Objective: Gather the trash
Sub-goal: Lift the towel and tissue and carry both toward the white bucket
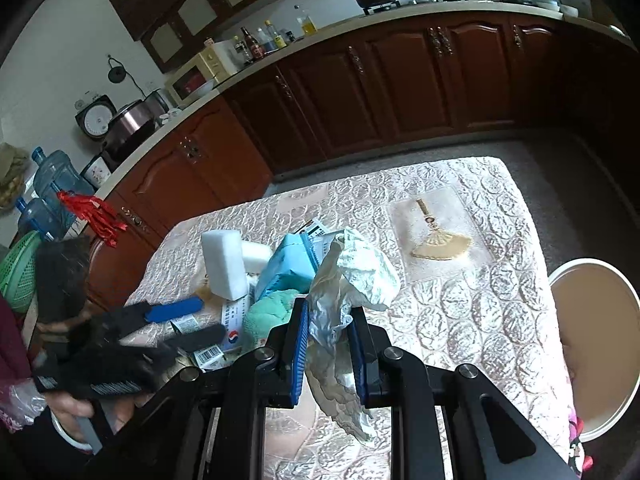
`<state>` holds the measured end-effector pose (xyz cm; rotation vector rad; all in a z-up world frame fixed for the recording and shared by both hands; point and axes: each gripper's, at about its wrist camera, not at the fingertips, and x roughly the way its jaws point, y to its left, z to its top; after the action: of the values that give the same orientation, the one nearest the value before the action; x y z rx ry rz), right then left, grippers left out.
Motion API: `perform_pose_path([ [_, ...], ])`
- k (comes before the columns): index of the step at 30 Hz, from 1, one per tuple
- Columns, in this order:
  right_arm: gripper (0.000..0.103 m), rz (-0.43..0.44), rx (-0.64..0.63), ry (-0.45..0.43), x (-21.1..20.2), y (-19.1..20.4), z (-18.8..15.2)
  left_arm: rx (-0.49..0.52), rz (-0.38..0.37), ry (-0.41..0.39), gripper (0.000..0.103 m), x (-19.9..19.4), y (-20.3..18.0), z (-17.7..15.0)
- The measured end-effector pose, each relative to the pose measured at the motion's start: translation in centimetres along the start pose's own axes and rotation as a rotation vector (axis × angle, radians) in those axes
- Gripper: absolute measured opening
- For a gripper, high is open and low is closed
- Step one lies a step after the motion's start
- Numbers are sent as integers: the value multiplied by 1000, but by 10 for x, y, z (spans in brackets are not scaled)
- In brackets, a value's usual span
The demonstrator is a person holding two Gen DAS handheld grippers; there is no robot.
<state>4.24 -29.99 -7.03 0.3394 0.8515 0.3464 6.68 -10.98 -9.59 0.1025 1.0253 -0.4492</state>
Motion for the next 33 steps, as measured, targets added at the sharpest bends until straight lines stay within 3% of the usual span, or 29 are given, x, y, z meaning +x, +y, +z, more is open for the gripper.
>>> perform_pose_path([
  [5, 18, -12, 5, -6, -8, -10, -3, 7, 69, 56, 68, 37, -7, -3],
  [7, 18, -14, 6, -6, -11, -13, -4, -9, 62, 73, 40, 44, -6, -3],
  [9, 18, -18, 9, -6, -13, -15, -5, -32, 47, 84, 32, 45, -3, -4],
  [14, 18, -21, 20, -16, -19, -19, -5, -37, -43, 39, 29, 11, -4, -1],
  [21, 18, -26, 23, -53, -32, -22, 0, -15, -94, -50, 29, -32, -17, 22],
  [33, 18, -92, 37, -108, -64, -43, 4, 32, -161, -96, 29, -28, -81, 65],
])
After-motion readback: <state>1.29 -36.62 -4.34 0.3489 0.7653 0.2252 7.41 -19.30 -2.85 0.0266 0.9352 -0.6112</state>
